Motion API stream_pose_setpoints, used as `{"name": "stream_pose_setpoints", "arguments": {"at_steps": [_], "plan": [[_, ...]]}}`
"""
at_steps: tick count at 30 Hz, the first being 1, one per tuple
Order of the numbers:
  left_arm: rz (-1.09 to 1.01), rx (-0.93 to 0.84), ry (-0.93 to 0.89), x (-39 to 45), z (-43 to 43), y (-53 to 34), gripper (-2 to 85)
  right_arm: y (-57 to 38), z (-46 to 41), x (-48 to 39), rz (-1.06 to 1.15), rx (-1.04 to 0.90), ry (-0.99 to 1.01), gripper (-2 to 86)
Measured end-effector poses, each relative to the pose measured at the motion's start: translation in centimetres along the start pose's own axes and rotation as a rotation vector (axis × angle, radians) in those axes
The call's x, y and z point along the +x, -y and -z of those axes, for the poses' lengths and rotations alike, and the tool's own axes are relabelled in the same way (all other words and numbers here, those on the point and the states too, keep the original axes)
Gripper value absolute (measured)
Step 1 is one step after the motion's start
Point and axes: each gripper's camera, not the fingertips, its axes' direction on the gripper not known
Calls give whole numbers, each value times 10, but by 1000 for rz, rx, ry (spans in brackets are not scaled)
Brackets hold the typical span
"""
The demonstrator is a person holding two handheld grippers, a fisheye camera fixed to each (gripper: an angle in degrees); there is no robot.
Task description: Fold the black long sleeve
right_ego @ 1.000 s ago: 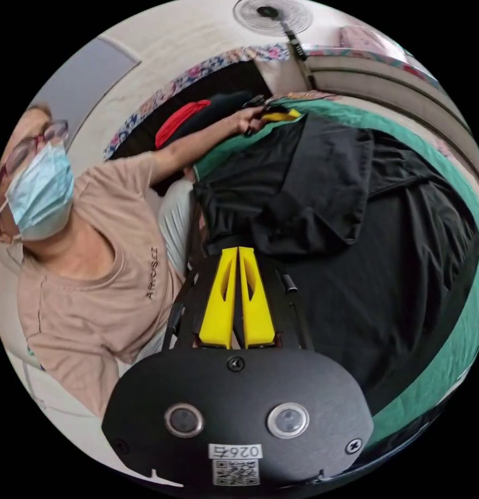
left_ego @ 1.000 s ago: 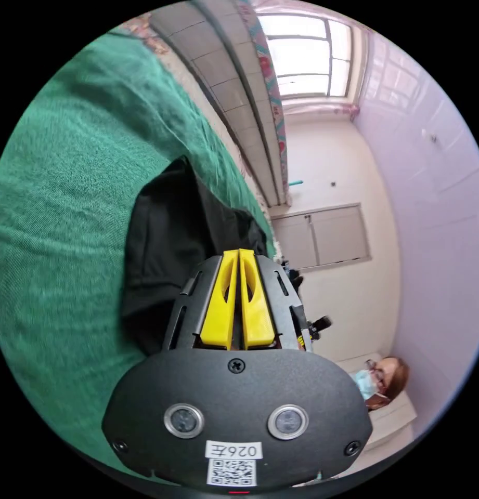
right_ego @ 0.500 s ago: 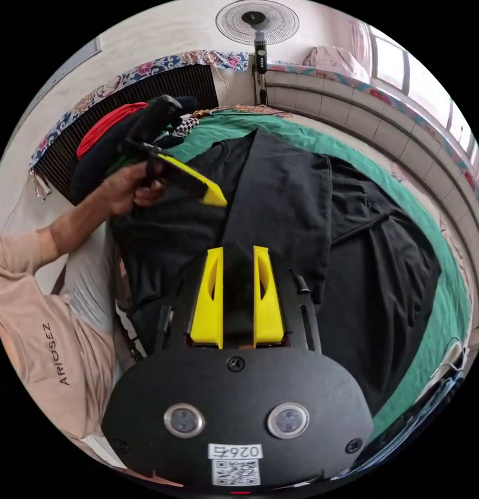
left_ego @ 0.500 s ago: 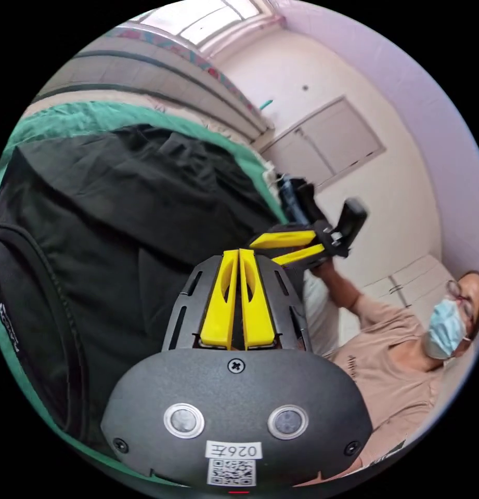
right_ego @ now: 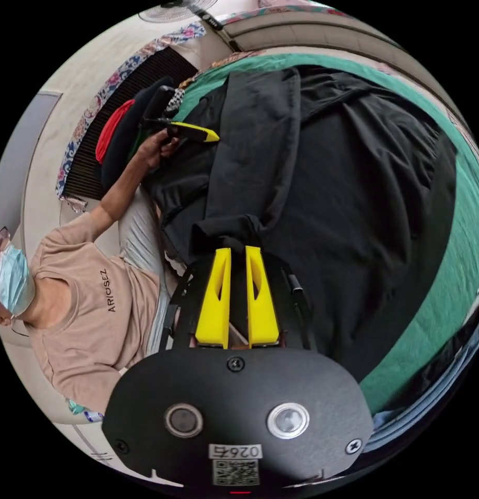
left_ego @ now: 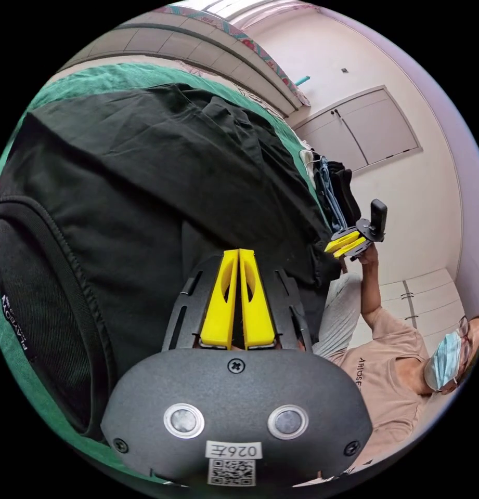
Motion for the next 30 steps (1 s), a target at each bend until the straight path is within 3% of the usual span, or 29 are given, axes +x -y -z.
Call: {"name": "stream_pose_setpoints", "arguments": {"at_steps": [9, 12, 16, 21, 24, 26, 30], "plan": [[-65, 13, 155, 53, 73, -47, -9, -72, 5, -22, 90, 323, -16, -12], [-122, 50, 201, 71, 101, -64, -9, -59, -35, -37, 121, 209, -83, -11], [-141, 80, 249, 80, 142, -86, -9, -64, -114, -56, 192, -136, -216, -9], [-91, 171, 256, 75, 209, -121, -10, -121, -117, -71, 180, -61, -250, -8], [-58, 314, 261, 74, 270, -155, -10, -168, -95, -92, 221, 191, -300, -5], [-29, 487, 272, 76, 325, -194, -10, -224, -67, -123, 306, 553, -350, 4], [-42, 797, 416, 107, 402, -264, -10, -311, -55, -145, 265, 1053, -355, 38]]}}
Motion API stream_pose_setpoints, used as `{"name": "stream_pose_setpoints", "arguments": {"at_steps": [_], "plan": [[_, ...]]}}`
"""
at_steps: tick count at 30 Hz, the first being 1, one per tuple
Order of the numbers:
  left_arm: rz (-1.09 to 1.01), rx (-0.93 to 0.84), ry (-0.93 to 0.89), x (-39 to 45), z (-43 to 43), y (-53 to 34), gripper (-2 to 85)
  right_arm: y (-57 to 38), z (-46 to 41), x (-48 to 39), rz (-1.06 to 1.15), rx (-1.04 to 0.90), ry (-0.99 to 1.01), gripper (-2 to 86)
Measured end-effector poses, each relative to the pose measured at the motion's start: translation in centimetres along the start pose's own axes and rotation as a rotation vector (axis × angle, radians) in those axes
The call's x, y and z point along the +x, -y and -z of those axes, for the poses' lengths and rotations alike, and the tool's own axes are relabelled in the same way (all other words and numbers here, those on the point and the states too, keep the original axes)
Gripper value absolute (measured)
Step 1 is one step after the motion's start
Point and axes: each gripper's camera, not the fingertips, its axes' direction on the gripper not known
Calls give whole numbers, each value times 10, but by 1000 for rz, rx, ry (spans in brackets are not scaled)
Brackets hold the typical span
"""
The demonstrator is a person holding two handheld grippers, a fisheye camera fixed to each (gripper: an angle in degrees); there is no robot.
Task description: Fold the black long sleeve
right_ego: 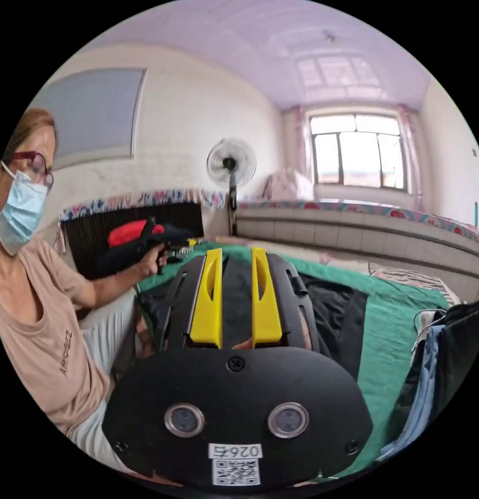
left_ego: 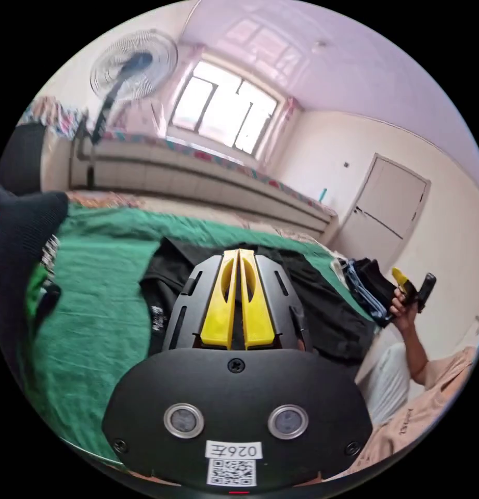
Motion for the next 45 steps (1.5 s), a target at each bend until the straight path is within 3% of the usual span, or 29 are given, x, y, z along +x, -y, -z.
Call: {"name": "stream_pose_setpoints", "arguments": {"at_steps": [1, 4, 7, 11, 16, 18, 22, 24, 26, 30, 34, 37, 42, 45], "plan": [[-47, 89, 66, 8, 32, 3, -10, -13, 14, -5, -19, 85, -2, 26], [-200, 273, 163, 34, 95, 7, -10, -30, 20, -19, 23, 73, 101, -2], [-283, 390, 64, 47, 135, 15, -10, -50, 29, -36, 26, 107, 68, -8], [-381, 398, -398, 65, 168, 56, -10, -77, 46, -41, -37, 165, 5, -9], [-521, 354, -339, 135, 175, 86, -10, -103, 59, -9, -219, 95, 91, -9], [-502, 314, -393, 150, 160, 98, -10, -113, 63, 1, -261, 12, 43, -9], [-448, 113, -589, 194, 86, 137, -10, -141, 66, 25, -374, -249, -340, -6], [-444, -10, -612, 223, 44, 158, -9, -152, 67, 38, -421, -334, -435, 0], [-441, -181, -607, 265, -18, 192, -8, -168, 70, 53, -464, -399, -420, 15], [-456, -349, -569, 327, -116, 251, 5, -189, 78, 64, -517, -473, -362, 47], [-476, -437, -452, 394, -232, 315, 132, -211, 93, 68, -534, -556, -436, 85], [-456, -566, -372, 437, -322, 347, 154, -223, 103, 81, -559, -596, -457, 98], [-391, -714, -220, 487, -445, 373, 171, -225, 108, 116, -694, -555, -239, 130], [-394, -845, -49, 508, -513, 378, 255, -225, 88, 134, -732, -627, -130, 137]]}}
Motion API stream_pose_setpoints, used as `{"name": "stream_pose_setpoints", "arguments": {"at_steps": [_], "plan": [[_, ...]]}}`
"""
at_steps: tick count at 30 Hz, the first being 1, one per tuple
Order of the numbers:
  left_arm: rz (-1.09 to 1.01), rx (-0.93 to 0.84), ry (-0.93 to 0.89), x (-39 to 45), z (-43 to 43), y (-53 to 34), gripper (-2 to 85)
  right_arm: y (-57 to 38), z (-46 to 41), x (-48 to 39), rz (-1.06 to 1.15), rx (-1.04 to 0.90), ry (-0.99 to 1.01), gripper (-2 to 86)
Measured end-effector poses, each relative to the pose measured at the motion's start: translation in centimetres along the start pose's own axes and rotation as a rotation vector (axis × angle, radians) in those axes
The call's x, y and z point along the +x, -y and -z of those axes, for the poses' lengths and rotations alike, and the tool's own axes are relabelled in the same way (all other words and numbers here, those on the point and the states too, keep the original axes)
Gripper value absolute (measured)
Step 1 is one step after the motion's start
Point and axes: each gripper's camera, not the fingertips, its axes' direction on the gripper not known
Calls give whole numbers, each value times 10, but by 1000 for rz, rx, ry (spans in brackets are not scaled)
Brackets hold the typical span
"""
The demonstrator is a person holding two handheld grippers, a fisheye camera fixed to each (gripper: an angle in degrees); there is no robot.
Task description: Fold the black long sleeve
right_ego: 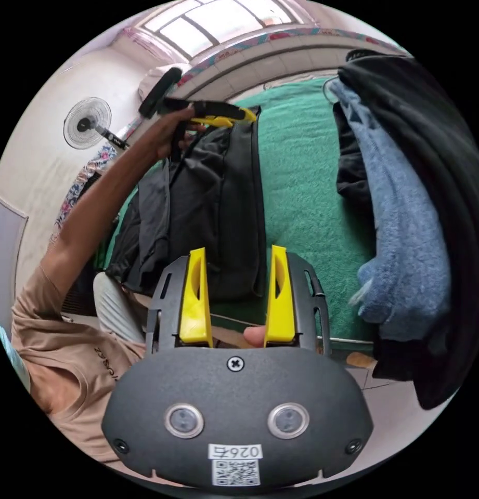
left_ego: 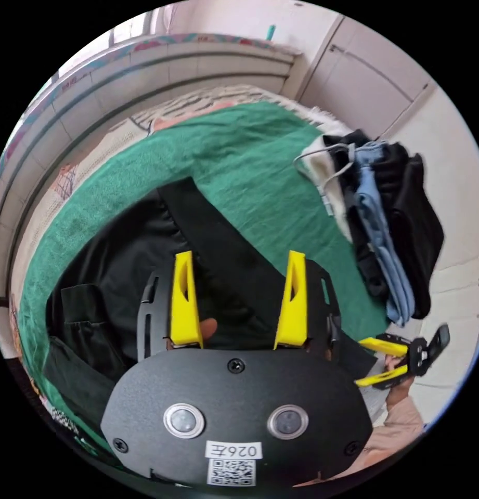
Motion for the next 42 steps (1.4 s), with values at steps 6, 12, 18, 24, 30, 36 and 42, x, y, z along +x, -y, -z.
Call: {"name": "stream_pose_setpoints", "arguments": {"at_steps": [6, 12, 18, 24, 30, 36, 42], "plan": [[17, -164, 225, 25, -41, 60, 215, 32, -5, -30, 112, -42, -202, 81], [43, -95, 219, -4, -55, 64, 94, 70, 2, -45, 187, -97, -147, -11], [61, -22, 24, -64, -77, 44, 44, 106, 41, -71, 257, 22, -104, -14], [140, 188, -354, -168, -66, -28, 37, 155, 81, -133, 404, 190, 171, -14], [212, 372, -495, -294, -39, -163, 36, 224, 73, -249, 577, 177, 318, -14], [291, 398, -405, -410, -68, -328, 35, 295, 2, -384, 711, 1, 399, -14], [448, 384, -492, -517, -185, -470, 35, 356, -107, -494, 750, -279, 418, -13]]}}
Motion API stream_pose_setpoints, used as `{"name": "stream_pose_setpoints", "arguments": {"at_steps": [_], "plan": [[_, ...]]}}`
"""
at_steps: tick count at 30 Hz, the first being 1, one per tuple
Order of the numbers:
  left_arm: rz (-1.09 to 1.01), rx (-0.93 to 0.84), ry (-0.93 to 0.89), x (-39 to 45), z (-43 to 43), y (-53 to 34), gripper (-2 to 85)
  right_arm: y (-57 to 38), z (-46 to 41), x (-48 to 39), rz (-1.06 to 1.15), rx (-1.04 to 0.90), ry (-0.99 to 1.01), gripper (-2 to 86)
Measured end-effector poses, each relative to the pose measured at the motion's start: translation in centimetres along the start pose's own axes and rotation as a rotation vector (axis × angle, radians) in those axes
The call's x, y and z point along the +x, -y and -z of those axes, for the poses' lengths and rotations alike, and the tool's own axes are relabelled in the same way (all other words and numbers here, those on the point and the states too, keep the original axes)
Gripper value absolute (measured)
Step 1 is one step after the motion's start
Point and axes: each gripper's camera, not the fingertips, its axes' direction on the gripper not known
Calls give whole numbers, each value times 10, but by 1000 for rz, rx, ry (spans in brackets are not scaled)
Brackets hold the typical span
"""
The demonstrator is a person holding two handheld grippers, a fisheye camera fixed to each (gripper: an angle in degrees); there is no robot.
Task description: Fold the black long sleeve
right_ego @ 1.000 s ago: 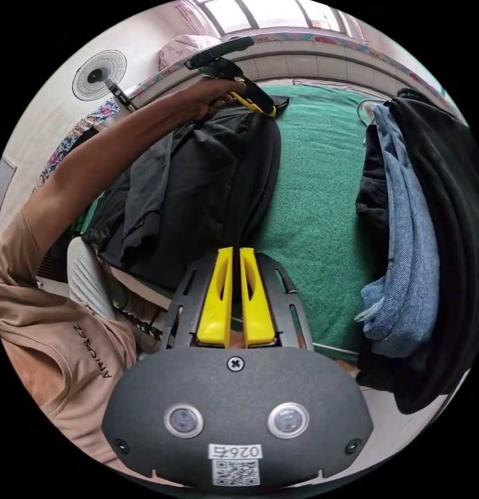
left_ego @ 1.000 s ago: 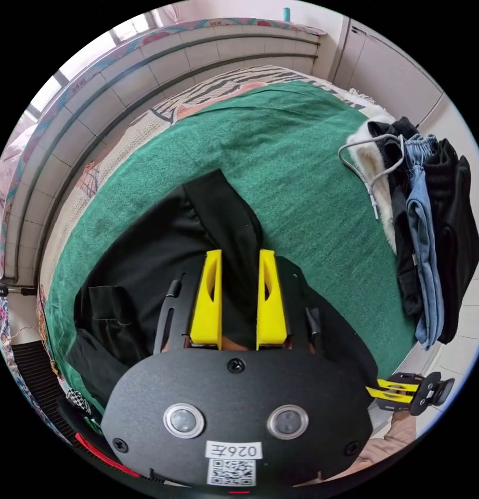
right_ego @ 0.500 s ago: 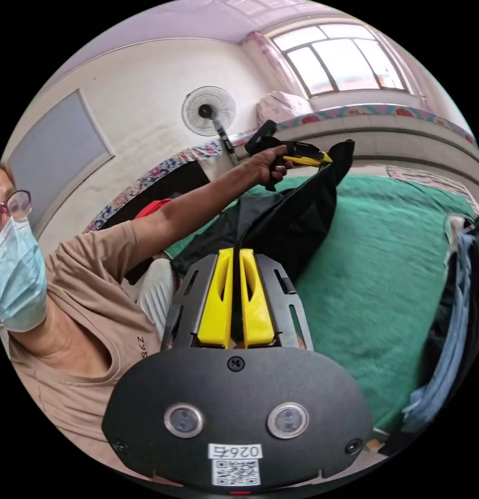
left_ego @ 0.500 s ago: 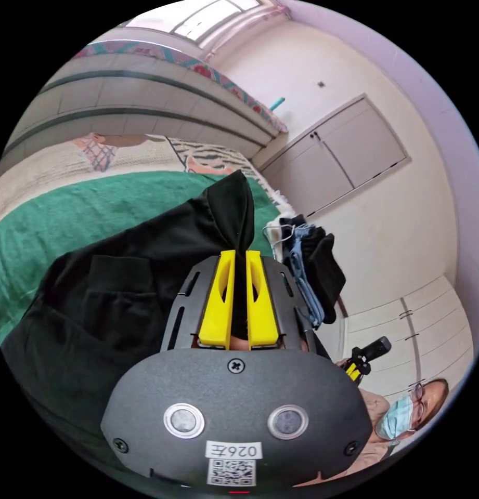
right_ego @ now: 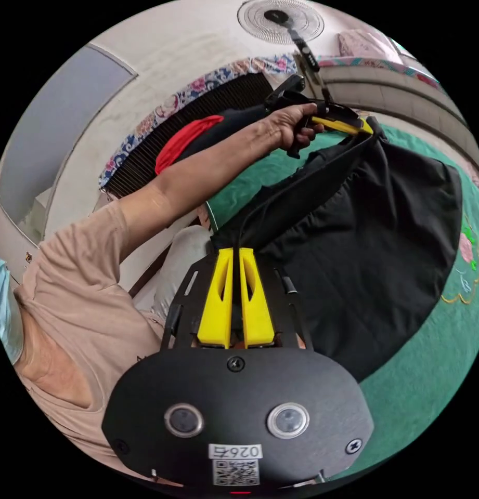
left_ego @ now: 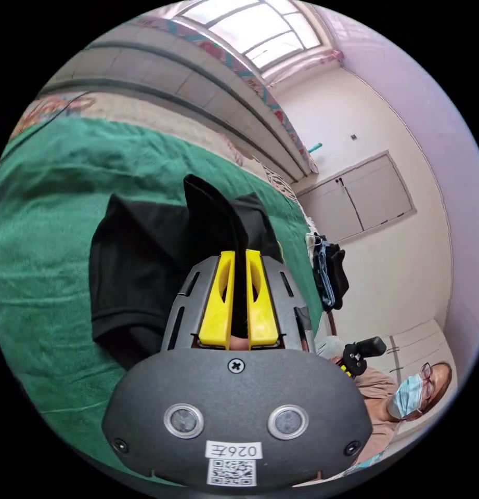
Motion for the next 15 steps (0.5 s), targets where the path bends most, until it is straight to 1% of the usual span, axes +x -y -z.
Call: {"name": "stream_pose_setpoints", "arguments": {"at_steps": [2, 5, 9, 10, 12, 14, 15], "plan": [[48, 22, -77, -58, -9, -31, 34, 42, -29, 6, 0, -70, 19, -13], [51, 68, -163, -102, -13, -58, 33, 87, -47, 7, -10, -99, 71, -12], [-3, 55, -135, -131, -10, -79, 38, 124, -56, 0, 5, -90, 75, -1], [-6, 38, -98, -142, -11, -88, 42, 132, -59, -1, 10, -80, 81, 9], [40, 46, -59, -163, -12, -105, 58, 142, -68, -4, 25, -93, 90, 58], [106, 121, -115, -191, -6, -139, 75, 157, -77, -16, 60, -154, 163, 95], [118, 144, -136, -196, -4, -149, 75, 160, -76, -21, 73, -163, 180, 99]]}}
